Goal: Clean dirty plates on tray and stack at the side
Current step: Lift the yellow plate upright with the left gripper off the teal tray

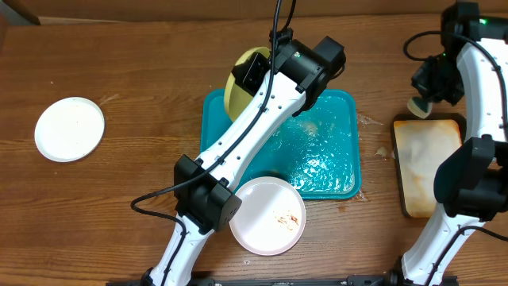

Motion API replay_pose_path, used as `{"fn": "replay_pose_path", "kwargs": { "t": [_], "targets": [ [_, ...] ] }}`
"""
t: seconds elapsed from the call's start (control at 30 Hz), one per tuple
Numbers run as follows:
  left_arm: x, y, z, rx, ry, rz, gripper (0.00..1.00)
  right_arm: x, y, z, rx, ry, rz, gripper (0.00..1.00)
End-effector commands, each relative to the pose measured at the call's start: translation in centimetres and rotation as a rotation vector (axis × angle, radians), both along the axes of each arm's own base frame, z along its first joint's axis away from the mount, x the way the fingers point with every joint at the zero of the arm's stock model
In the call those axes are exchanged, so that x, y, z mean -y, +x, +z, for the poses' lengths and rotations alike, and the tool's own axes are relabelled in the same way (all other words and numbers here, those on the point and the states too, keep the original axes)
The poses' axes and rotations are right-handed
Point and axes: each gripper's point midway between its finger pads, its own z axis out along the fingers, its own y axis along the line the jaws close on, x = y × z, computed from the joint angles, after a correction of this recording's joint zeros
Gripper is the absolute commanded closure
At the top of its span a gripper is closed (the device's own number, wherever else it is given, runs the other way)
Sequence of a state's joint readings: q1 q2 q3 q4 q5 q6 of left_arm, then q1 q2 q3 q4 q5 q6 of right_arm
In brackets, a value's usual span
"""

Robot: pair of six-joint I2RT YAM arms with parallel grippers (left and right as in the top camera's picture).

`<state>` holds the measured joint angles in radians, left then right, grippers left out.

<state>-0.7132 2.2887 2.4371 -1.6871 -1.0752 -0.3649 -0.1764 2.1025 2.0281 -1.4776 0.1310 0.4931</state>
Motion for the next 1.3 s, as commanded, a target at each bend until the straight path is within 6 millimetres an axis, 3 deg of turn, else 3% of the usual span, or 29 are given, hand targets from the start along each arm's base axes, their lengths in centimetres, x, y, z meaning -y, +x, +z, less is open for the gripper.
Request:
{"fn": "replay_pose_path", "kwargs": {
  "t": [0.0, 0.63, 0.87, 1.27],
  "targets": [
    [0.0, -0.1, 3.7, 0.140, 0.047, -0.004, 0.96, -0.3, -0.1, 1.6, 0.046, 0.022, -0.001, 0.96],
    [3.2, -1.5, 5.4, 0.215, 0.121, -0.088, 0.96, -0.6, -0.2, 1.5, 0.044, 0.041, -0.003, 0.96],
    [3.2, -1.5, 5.5, 0.214, 0.127, -0.093, 0.96, -0.7, -0.3, 1.5, 0.044, 0.052, -0.004, 0.96],
    [3.7, -2.5, 7.5, 0.279, 0.098, -0.105, 0.96, -0.9, -0.3, 1.5, 0.044, 0.067, -0.002, 0.96]
  ]
}}
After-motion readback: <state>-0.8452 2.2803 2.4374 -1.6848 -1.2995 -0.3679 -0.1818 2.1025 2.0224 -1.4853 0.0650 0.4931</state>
